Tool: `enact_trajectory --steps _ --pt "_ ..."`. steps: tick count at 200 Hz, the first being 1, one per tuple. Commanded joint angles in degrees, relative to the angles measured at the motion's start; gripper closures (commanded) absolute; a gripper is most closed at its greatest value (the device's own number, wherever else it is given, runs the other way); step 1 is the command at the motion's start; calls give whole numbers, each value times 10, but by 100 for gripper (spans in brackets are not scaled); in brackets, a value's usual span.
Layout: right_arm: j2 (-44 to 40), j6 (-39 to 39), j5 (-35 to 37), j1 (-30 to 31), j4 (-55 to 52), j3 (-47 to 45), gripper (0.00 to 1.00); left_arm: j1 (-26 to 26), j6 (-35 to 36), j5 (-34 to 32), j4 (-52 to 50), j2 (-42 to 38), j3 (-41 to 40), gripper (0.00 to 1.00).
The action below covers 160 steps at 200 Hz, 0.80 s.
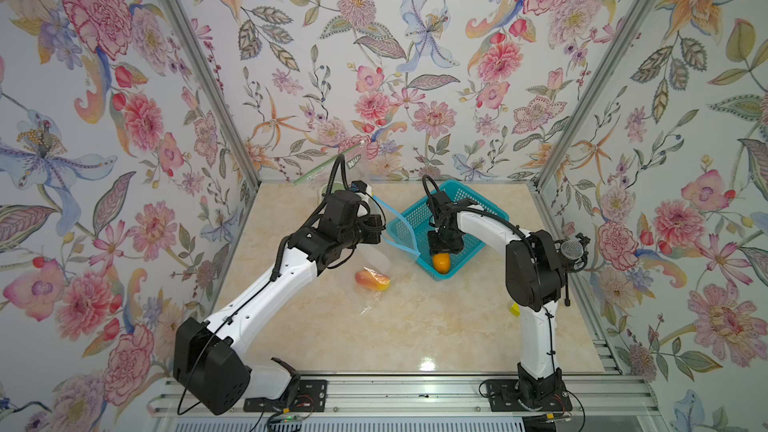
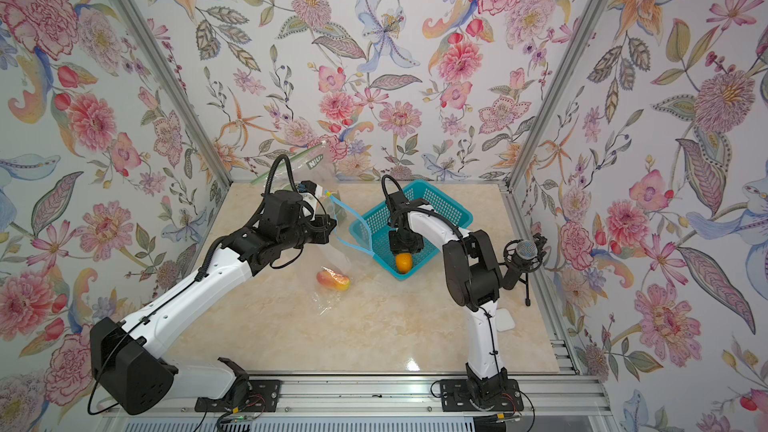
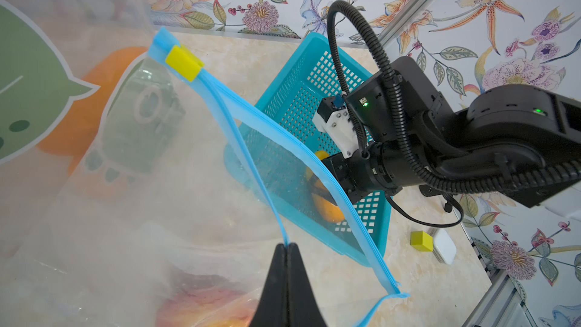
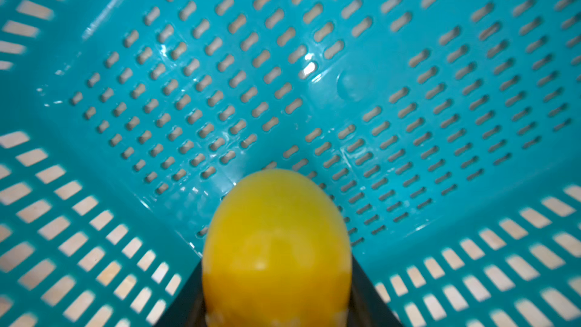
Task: Place the mango in a zip-top bag and seal the zipper
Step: Pick up the mango from the basket, then place the mango in the zipper food storage bag.
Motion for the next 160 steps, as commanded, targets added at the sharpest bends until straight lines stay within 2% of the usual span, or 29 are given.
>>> enact_trajectory --steps 1,28,51,88,132,160 --pt "-95 -14 39 13 29 31 64 9 -3 7 5 1 11 100" --pt "-163 -19 18 25 88 28 69 9 -6 15 11 3 11 100" --pt "-222 -29 21 58 181 -4 73 9 -7 21 16 4 13 100" --pt "-324 -66 65 134 398 -130 73 8 -7 22 16 0 15 100" --pt "-352 -67 73 177 566 -247 71 9 -9 21 19 -7 20 100" --pt "-342 -50 51 189 631 -282 69 9 -12 24 21 -8 24 100"
